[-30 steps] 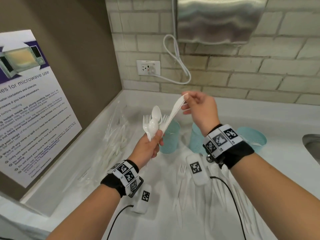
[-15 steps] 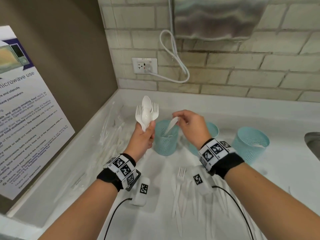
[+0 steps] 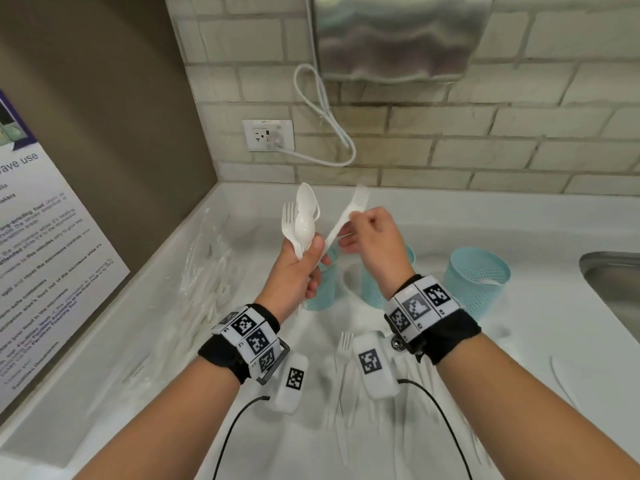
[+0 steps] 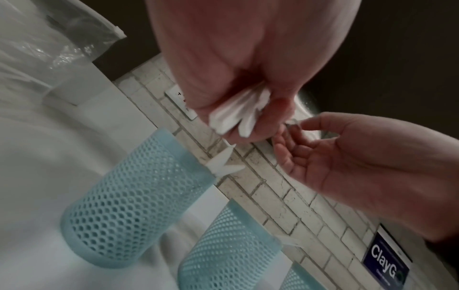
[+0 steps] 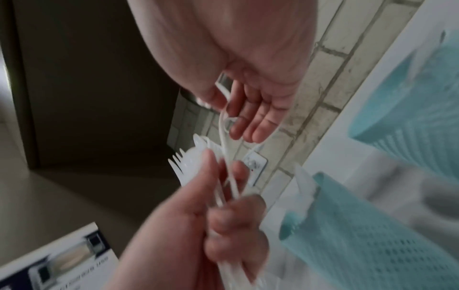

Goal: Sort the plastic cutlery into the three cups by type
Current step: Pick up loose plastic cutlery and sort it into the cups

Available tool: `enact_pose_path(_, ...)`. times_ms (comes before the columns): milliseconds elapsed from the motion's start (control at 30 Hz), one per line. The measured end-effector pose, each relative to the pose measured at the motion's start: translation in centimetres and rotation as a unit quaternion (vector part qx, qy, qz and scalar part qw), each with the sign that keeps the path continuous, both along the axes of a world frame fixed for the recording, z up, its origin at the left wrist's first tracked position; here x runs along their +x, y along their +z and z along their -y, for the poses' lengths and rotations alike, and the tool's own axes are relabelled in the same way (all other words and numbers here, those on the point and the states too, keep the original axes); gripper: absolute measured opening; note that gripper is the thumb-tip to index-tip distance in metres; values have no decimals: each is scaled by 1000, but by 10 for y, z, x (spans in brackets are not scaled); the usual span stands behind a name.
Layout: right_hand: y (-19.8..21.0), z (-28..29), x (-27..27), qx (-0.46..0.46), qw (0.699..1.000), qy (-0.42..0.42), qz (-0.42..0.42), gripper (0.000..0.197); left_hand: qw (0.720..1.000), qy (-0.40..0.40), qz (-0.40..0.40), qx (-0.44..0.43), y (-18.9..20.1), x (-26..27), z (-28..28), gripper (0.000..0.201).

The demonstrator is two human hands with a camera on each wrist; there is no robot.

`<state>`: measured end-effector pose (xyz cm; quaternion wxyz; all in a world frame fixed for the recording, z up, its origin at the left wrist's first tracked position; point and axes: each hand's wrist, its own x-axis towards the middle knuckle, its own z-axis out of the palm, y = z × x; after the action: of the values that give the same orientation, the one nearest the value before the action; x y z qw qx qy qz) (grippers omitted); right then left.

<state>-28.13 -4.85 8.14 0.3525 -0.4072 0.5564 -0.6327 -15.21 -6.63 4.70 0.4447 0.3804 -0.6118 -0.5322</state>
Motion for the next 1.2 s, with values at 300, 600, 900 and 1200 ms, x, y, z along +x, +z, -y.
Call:
enact_pose_path(300,22,-21,-6,-92,996,4,-8,8,993,74,47,-76,-2,-21,-2,26)
enact_pose_path(600,7,-23,1,-23,988,-64,-139,26,968,66,189,-150,2,-47,-19,28)
enact_pose_path(900,29,-29,-36,-86,983,-97,-132,21,970,45,209,-119,-1,-65,-11,25)
enact_pose_path(1200,51,-24,-78,-146,970,-168,-98,20,997,-16,63,-50,15,-71,-10,20)
